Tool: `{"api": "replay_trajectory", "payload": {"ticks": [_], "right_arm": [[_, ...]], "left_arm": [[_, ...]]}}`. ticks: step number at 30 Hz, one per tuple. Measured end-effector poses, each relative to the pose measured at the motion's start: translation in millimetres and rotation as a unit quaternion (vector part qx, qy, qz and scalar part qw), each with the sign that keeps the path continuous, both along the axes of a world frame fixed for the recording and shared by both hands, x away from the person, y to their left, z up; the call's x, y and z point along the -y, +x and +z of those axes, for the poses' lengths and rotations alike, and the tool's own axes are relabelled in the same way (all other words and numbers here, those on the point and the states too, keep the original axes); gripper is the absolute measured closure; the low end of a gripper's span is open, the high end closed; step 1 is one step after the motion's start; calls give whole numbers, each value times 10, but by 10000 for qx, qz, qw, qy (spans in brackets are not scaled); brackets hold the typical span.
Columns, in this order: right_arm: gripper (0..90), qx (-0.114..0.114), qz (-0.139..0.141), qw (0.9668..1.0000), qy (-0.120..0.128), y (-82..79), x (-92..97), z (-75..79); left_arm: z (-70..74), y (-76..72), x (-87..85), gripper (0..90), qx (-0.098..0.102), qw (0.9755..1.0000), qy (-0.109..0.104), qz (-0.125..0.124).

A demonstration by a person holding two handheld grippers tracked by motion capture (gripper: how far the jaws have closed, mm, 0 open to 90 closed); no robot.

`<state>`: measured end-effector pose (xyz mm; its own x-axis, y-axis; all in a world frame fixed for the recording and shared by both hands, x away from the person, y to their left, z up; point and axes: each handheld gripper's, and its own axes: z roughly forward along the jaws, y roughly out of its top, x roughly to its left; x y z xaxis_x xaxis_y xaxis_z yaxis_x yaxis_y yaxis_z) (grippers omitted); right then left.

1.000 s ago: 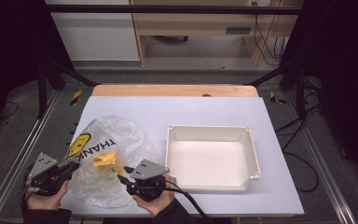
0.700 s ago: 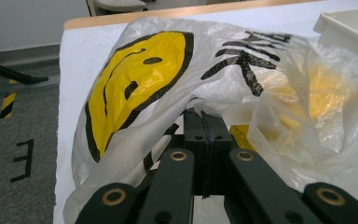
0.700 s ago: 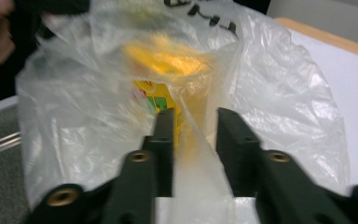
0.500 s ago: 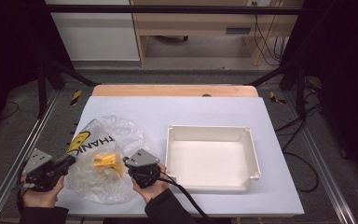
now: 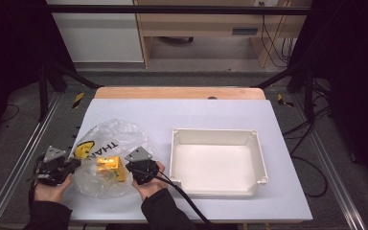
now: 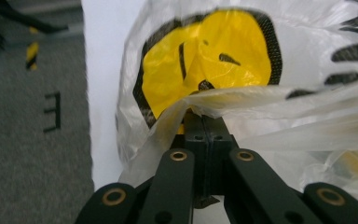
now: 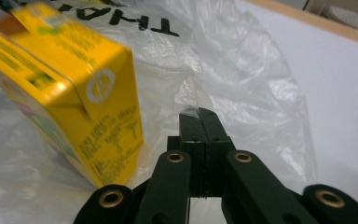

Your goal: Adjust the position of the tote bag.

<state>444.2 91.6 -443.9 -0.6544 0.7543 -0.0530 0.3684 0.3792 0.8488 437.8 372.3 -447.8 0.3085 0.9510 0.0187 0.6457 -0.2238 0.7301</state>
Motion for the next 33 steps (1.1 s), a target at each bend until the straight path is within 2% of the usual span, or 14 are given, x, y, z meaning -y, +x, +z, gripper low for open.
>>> {"api": "replay_trajectory", "payload": {"ticks": [1, 2, 3, 6, 11, 15, 18, 19, 22, 23, 24, 26, 29, 33], "right_arm": [[900, -56, -26, 9999, -83, 9, -13, -36], [900, -56, -26, 9999, -83, 9, -13, -36], [900, -149, -84, 9994, -303, 15, -47, -96], [900, -247, -137, 9984, -492, 26, -77, -163], [896, -518, -239, 9966, -593, 70, -46, -281], [850, -661, -197, 9955, -652, 87, -40, -350], [780, -787, -131, 9954, -537, 94, -7, -350], [760, -772, -94, 9959, -458, 83, 9, -331], [704, -605, 41, 9979, -209, 19, 63, -233], [704, -605, 41, 9979, -209, 19, 63, -233], [682, -434, 160, 9989, -35, -36, 112, -144], [670, -372, 193, 9991, 51, -67, 140, -95], [622, -175, 394, 9983, 381, -185, 271, 97], [598, -44, 544, 9970, 544, -274, 373, 205]], "left_arm": [[0, 0, 0, 900, 0, 10000, 0, 0], [-23, 8, -2, 900, -97, 10000, 13, -9], [-39, 12, -4, 900, -214, 9998, 34, -27], [-101, 18, -4, 900, -514, 9985, 194, -38], [-147, 21, -16, 900, -654, 9977, 181, -33], [-151, -7, -5, 860, -632, 9978, 194, -57], [-108, -75, -25, 723, -483, 9988, 60, -30], [-44, -135, -54, 675, -291, 9995, -107, 22], [76, -249, -98, 570, 24, 9991, -400, 109], [76, -249, -98, 540, 24, 9991, -400, 109], [167, -340, -114, 522, 202, 9986, -471, 107], [211, -385, -117, 503, 277, 9983, -506, 89], [362, -565, -95, 469, 577, 9959, -690, 20], [460, -694, -8, 448, 740, 9932, -888, -160]]}}
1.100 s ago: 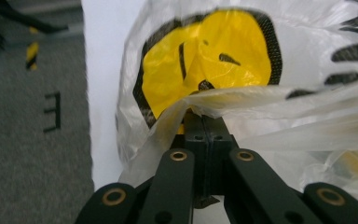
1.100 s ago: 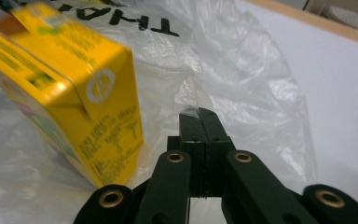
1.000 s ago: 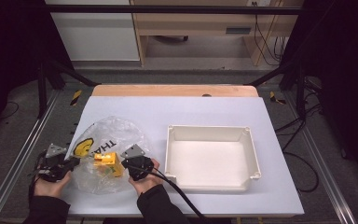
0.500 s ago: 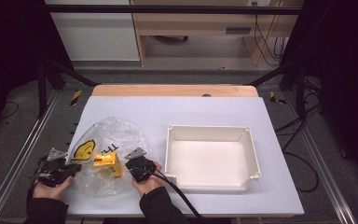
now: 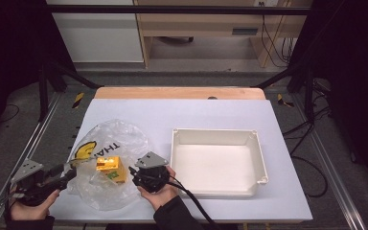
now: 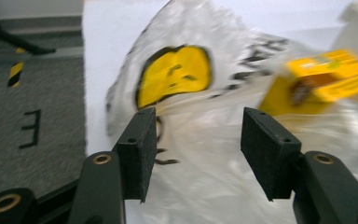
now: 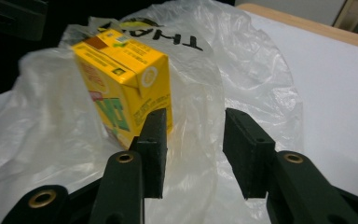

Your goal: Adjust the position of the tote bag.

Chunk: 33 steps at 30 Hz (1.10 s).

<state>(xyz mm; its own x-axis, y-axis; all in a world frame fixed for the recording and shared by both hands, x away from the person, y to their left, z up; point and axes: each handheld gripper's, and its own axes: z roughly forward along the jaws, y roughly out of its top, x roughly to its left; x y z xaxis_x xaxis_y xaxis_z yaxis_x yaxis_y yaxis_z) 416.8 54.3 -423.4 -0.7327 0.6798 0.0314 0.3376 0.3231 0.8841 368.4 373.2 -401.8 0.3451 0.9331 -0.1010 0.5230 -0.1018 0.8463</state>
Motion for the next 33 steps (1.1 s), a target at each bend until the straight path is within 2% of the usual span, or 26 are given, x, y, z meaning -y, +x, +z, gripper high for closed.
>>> {"api": "replay_trajectory", "payload": {"ticks": [1, 2, 3, 4, 5, 11, 12, 13, 16, 17, 18, 19, 21, 24, 25, 26, 27, 29, 30, 33], "right_arm": [[591, 26, 71, 10000, 60, -54, 60, 32], [591, 26, 71, 10000, 60, -54, 60, 32], [591, 24, 94, 9999, 68, -79, 85, 37], [594, -6, 126, 9999, 81, -119, 121, 23], [598, -22, 128, 9999, 71, -133, 128, 5], [634, -193, 137, 9997, -69, -140, 100, -156], [653, -215, 148, 9996, -99, -140, 89, -180], [671, -242, 159, 9995, -130, -144, 77, -200], [721, -241, 185, 9994, -190, -145, 60, -235], [742, -258, 188, 9993, -218, -145, 52, -253], [792, -299, 191, 9990, -282, -145, 42, -292], [812, -310, 168, 9988, -329, -147, 38, -314], [847, -329, 156, 9985, -397, -150, 38, -359], [868, -409, 87, 9981, -449, -156, 41, -437], [870, -438, 67, 9979, -473, -157, 44, -462], [872, -459, 39, 9978, -472, -160, 43, -485], [872, -488, 28, 9976, -482, -167, 41, -502], [874, -478, -18, 9975, -520, -177, 31, -533], [874, -475, -34, 9973, -550, -175, 26, -546], [874, -503, -103, 9970, -575, -163, 14, -589]], "left_arm": [[58, -87, 108, 439, 100, 9997, -42, -225], [58, -87, 108, 433, 100, 9997, -42, -225], [82, -123, 178, 433, 145, 9994, -17, -324], [104, -175, 309, 424, 185, 9985, 22, -522], [99, -187, 369, 421, 176, 9981, 66, -595], [-42, -107, 602, 404, -159, 9960, 362, -802], [-42, -107, 602, 439, -159, 9960, 362, -802], [-82, -89, 636, 506, -191, 9947, 500, -878], [-125, -80, 643, 700, -270, 9938, 541, -936], [-148, -81, 640, 700, -280, 9934, 550, -971], [-182, -86, 627, 811, -375, 9920, 615, -1041], [-197, -93, 616, 855, -424, 9912, 604, -1095], [-211, -103, 607, 889, -470, 9904, 615, -1142], [-293, -189, 606, 900, -686, 9855, 758, -1355], [-319, -219, 610, 900, -740, 9845, 807, -1370], [-319, -219, 610, 900, -740, 9845, 807, -1370], [-378, -275, 598, 900, -889, 9822, 862, -1410], [-416, -299, 589, 900, -967, 9815, 878, -1399], [-488, -324, 565, 900, -1148, 9786, 986, -1397], [-490, -330, 572, 900, -1225, 9769, 1080, -1382]]}}
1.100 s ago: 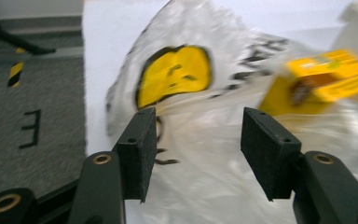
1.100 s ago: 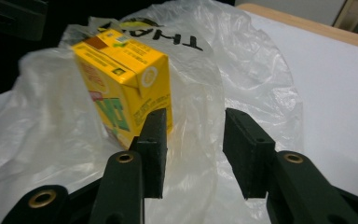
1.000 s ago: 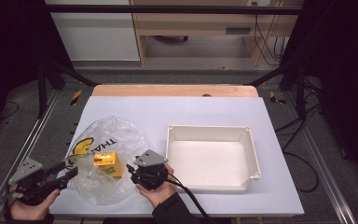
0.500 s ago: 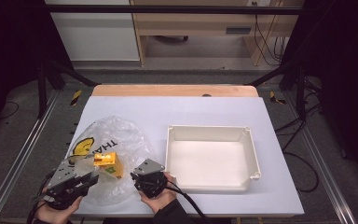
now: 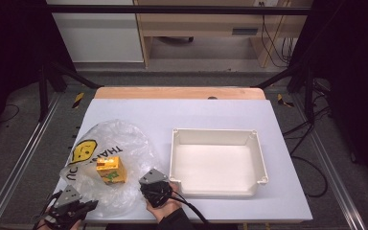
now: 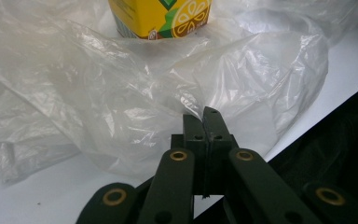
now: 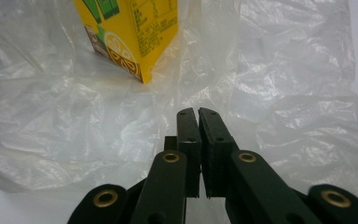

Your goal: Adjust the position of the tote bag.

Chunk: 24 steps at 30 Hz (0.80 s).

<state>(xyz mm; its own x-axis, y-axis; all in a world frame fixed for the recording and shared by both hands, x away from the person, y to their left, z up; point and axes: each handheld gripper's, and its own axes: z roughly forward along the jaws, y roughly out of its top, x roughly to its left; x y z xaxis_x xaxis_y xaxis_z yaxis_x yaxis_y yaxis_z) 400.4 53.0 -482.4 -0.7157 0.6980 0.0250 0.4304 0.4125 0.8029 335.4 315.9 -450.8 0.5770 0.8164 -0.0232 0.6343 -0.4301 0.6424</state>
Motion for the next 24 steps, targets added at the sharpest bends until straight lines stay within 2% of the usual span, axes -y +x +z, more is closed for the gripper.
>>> {"api": "replay_trajectory", "payload": {"ticks": [2, 5, 6, 8, 10, 11, 12, 13, 15, 16, 18, 19, 20, 21, 22, 23, 24], "right_arm": [[873, -26, -41, 10000, -40, 10, -17, -40], [872, -59, -53, 9999, -131, 25, -31, -71], [863, -66, -57, 9999, -128, 28, -37, -70], [831, -64, -42, 9999, -91, 34, -35, -66], [806, -53, -18, 10000, -22, 31, -21, -47], [786, -14, 5, 10000, 28, 30, -11, -32], [772, 27, 37, 10000, 72, 28, -3, -13], [772, 27, 37, 10000, 72, 28, -3, -13], [765, 112, 61, 9998, 123, 24, 9, 32], [765, 136, 56, 9998, 145, 19, 10, 56], [766, 193, 78, 9997, 149, 18, 7, 95], [769, 218, 88, 9996, 157, 22, -2, 109], [772, 208, 81, 9996, 151, 22, -10, 112], [772, 208, 81, 9996, 151, 22, -10, 112], [779, 215, 89, 9997, 122, 30, -18, 109], [783, 222, 91, 9996, 122, 39, -19, 104], [787, 204, 70, 9997, 116, 45, -21, 101]], "left_arm": [[-16, 19, 25, 900, -74, 9999, 139, 48], [-14, 25, 21, 888, -62, 9999, 152, 49], [-3, 29, 0, 822, 60, 9998, 70, 166], [26, 35, -39, 694, 144, 9994, -187, 261], [101, 31, -99, 570, 336, 9979, -473, 300], [101, 31, -99, 529, 336, 9979, -473, 300], [219, 10, -163, 492, 618, 9948, -711, 387], [219, 10, -163, 469, 618, 9948, -711, 387], [361, -14, -228, 449, 900, 9916, -808, 453], [446, -22, -265, 436, 1062, 9892, -870, 513], [567, 5, -323, 423, 1252, 9861, -898, 625], [647, 76, -368, 413, 1396, 9834, -909, 726], [680, 134, -386, 407, 1443, 9822, -911, 790], [680, 134, -386, 400, 1443, 9822, -911, 790], [722, 265, -401, 401, 1552, 9813, -810, 803], [722, 265, -401, 403, 1552, 9813, -810, 803], [723, 412, -391, 411, 1581, 9821, -638, 794]]}}
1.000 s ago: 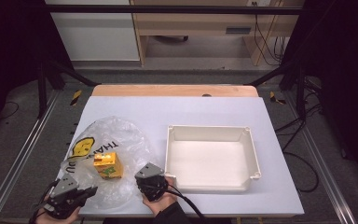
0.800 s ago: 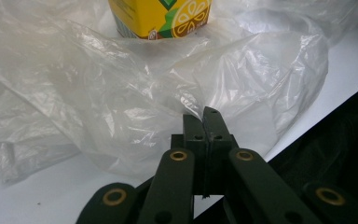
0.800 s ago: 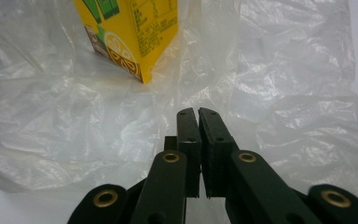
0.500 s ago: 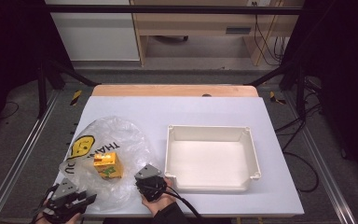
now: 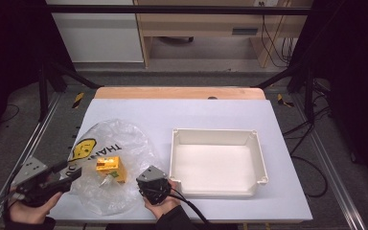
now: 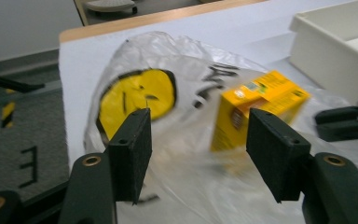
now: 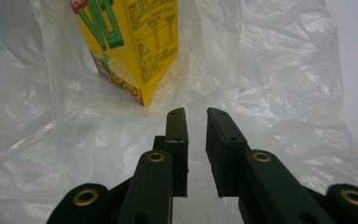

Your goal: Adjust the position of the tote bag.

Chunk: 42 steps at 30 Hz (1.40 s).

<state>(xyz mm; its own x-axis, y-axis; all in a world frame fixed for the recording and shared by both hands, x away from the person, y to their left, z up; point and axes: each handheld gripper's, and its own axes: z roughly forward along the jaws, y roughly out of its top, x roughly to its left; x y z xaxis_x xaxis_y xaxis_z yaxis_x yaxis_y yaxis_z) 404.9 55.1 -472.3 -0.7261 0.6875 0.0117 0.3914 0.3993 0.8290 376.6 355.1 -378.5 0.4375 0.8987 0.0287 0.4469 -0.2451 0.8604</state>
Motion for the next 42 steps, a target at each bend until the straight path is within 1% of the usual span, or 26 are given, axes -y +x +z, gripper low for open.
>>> {"api": "replay_trajectory", "payload": {"ticks": [1, 2, 3, 4, 5, 6, 7, 9, 11, 14, 16, 17, 19, 21, 22, 23, 24, 28, 32, 34, 36, 37, 38, 39, 40, 42], "right_arm": [[787, 0, 0, 10000, 0, 0, 0, 0], [799, 4, -16, 10000, -5, 12, -1, -6], [799, 4, -16, 10000, -5, 12, -1, -6], [817, -8, -31, 10000, 6, 18, -5, -7], [817, -8, -31, 10000, 6, 18, -5, -7], [833, -3, -45, 10000, -11, 32, -11, -18], [841, 2, -46, 10000, -24, 38, -13, -24], [848, -18, -63, 10000, -41, 49, -21, -35], [863, -6, -69, 10000, -40, 58, -24, -42], [880, 15, -109, 9999, -78, 76, -38, -54], [880, 65, -136, 9997, -197, 60, -68, -68], [880, 82, -117, 9996, -260, 52, -79, -78], [881, 52, -90, 9995, -298, 44, -91, -100], [882, 28, -89, 9995, -315, 45, -91, -118], [882, 8, -107, 9994, -334, 46, -90, -125], [882, -15, -122, 9993, -340, 47, -89, -133], [882, -29, -122, 9993, -364, 51, -88, -141], [879, -122, -150, 9988, -444, 56, -99, -167], [848, -154, -147, 9989, -418, 61, -97, -160], [815, -159, -143, 9991, -377, 54, -89, -143], [772, -17, -33, 9998, -173, 27, -67, -90], [762, 33, 19, 9999, -102, 15, -58, -61], [748, 96, 36, 9999, -41, 4, -47, -30], [748, 96, 36, 9999, -41, 4, -47, -30], [722, 180, 70, 9998, 92, -10, -15, 43], [698, 291, 74, 9993, 237, -22, 23, 125]], "left_arm": [[0, 0, 0, 413, 0, 10000, 0, 0], [-37, 146, 17, 414, -87, 9999, 62, 5], [-37, 146, 17, 432, -87, 9999, 62, 5], [-96, 275, 39, 472, -201, 9997, 148, -73], [-96, 275, 39, 502, -201, 9997, 148, -73], [-169, 387, 60, 554, -280, 9992, 285, -98], [-203, 433, 68, 626, -348, 9990, 245, -117], [-226, 474, 71, 733, -409, 9986, 281, -176], [-269, 542, 96, 834, -455, 9978, 443, -212], [-334, 641, 141, 899, -480, 9968, 615, -160], [-449, 754, 156, 900, -660, 9963, 544, -92], [-449, 754, 156, 900, -660, 9963, 544, -92], [-613, 833, 158, 900, -942, 9939, 574, -31], [-660, 841, 150, 900, -1008, 9930, 618, -10], [-736, 857, 114, 900, -1186, 9912, 587, 15], [-736, 857, 114, 900, -1186, 9912, 587, 15], [-795, 863, 75, 900, -1342, 9898, 463, 84], [-839, 850, 51, 894, -1444, 9887, 393, 76], [-834, 825, 64, 818, -1402, 9893, 388, 83], [-786, 787, 52, 791, -1264, 9915, 304, 102], [-662, 690, 1, 681, -943, 9953, 105, 188], [-662, 690, 1, 652, -943, 9953, 105, 188], [-565, 613, -40, 627, -705, 9973, 16, 215], [-565, 613, -40, 596, -705, 9973, 16, 215], [-472, 540, -81, 569, -495, 9984, -26, 279], [-388, 472, -110, 516, -301, 9989, -171, 315]]}}
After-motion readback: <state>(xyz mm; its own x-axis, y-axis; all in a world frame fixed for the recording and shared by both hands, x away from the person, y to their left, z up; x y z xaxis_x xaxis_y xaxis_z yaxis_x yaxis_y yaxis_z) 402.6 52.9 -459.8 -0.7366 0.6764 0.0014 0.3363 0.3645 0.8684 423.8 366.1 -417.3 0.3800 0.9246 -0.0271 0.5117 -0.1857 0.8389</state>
